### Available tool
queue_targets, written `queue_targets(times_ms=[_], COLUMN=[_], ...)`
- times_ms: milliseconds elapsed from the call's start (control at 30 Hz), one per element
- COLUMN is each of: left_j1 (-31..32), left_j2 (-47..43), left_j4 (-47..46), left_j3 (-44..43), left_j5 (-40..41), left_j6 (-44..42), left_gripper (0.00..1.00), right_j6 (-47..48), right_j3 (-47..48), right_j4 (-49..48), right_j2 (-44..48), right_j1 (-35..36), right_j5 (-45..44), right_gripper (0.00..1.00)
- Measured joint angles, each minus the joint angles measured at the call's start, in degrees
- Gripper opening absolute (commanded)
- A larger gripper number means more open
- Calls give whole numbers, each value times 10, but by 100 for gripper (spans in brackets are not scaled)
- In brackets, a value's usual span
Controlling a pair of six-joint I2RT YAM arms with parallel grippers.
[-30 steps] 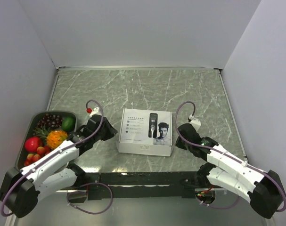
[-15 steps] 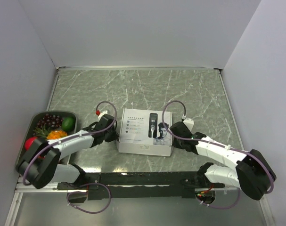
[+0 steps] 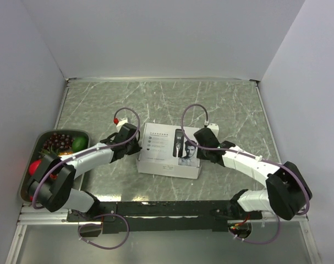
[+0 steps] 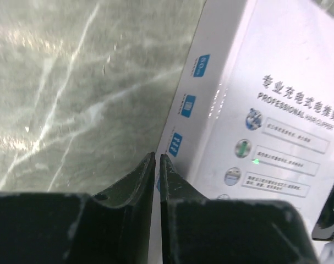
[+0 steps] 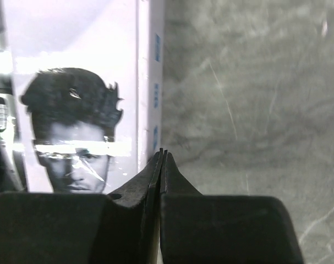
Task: Sort the hair-cutting tools
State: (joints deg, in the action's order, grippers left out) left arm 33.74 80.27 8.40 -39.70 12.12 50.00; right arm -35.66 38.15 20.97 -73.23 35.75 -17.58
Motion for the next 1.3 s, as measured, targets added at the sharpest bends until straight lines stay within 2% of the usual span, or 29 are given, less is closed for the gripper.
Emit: queue_targets(times_ms=[367,700,867,1300], left_j1=[-38,-94,-109,-150], left_j2=[45,122,138,157], left_j4=[-39,-121,-135,-115], left_j3=[-18,-28,-35,-121], left_j5=[4,-81,-113,-112], left_j6=[-9,-13,-13,-28], left_gripper=[14,11,11,12], right_j6=[54,95,110,122], right_j3=[16,21,47,143], right_j4=[-86,-168,-188,-210], right_j2=[-92,-139,-170,-241], right_j1=[-74,-139,-158,-164], right_j5=[120,211,231,233], right_gripper=[0,0,0,0])
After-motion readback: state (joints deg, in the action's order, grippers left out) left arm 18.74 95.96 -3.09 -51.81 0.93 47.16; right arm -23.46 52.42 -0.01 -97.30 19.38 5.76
